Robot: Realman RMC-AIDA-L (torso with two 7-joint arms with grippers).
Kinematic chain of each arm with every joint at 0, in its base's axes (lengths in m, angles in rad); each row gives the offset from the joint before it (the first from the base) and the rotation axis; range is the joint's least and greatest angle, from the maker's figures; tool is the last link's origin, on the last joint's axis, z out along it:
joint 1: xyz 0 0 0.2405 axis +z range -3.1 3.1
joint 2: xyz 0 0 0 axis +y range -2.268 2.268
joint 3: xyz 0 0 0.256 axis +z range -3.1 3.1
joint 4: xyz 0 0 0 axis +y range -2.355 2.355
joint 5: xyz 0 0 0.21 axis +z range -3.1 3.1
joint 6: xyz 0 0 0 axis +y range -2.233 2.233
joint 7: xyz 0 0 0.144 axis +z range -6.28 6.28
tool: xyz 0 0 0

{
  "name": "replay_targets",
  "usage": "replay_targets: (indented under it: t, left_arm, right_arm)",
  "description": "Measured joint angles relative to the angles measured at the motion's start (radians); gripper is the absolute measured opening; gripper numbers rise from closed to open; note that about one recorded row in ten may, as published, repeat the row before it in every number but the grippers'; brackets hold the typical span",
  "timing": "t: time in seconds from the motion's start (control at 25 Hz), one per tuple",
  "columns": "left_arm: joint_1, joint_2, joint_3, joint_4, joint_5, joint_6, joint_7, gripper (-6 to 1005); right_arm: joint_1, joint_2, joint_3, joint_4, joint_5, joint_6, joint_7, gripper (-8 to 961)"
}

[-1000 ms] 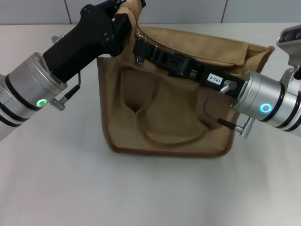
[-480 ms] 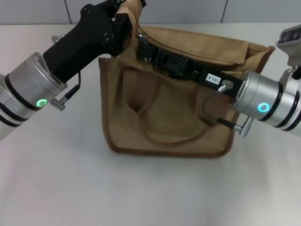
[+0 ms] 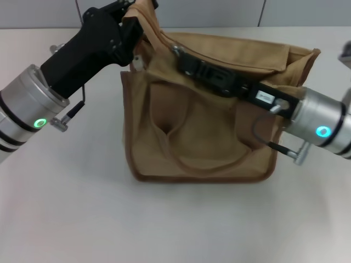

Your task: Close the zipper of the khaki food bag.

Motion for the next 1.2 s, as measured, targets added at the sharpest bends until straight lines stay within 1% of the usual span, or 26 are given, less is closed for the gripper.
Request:
replay_targets:
  t: [0.2, 0.48, 0.76, 0.92, 1.04, 1.2]
  left_arm:
    - [0.026, 0.003, -0.027, 0.012, 0.000, 0.002, 0.000, 22]
    - [0.045, 0.004, -0.058, 0.024, 0.000, 0.002, 0.000, 22]
    - [0.056, 0.005, -0.075, 0.028, -0.001, 0.003, 0.000, 22]
    - [0.062, 0.005, -0.080, 0.027, -0.001, -0.001, 0.000, 22]
    - [0.067, 0.005, -0.088, 0.027, -0.002, -0.002, 0.000, 23]
    - [0.073, 0.003, -0.096, 0.021, -0.003, -0.005, 0.035, 23]
  right_arm:
    - [-0.070, -0.003, 0.007, -0.061, 0.001, -0.069, 0.034, 4]
    - [-0.171, -0.004, 0.025, -0.139, 0.003, -0.114, 0.077, 3]
    - [-0.253, -0.007, 0.087, -0.187, 0.005, -0.155, 0.094, 2]
    - [-0.283, -0.008, 0.116, -0.207, 0.013, -0.168, 0.091, 1]
    - [-0.289, -0.008, 0.139, -0.211, 0.016, -0.174, 0.075, 1]
    - [-0.291, -0.005, 0.159, -0.201, 0.019, -0.203, -0.015, 0]
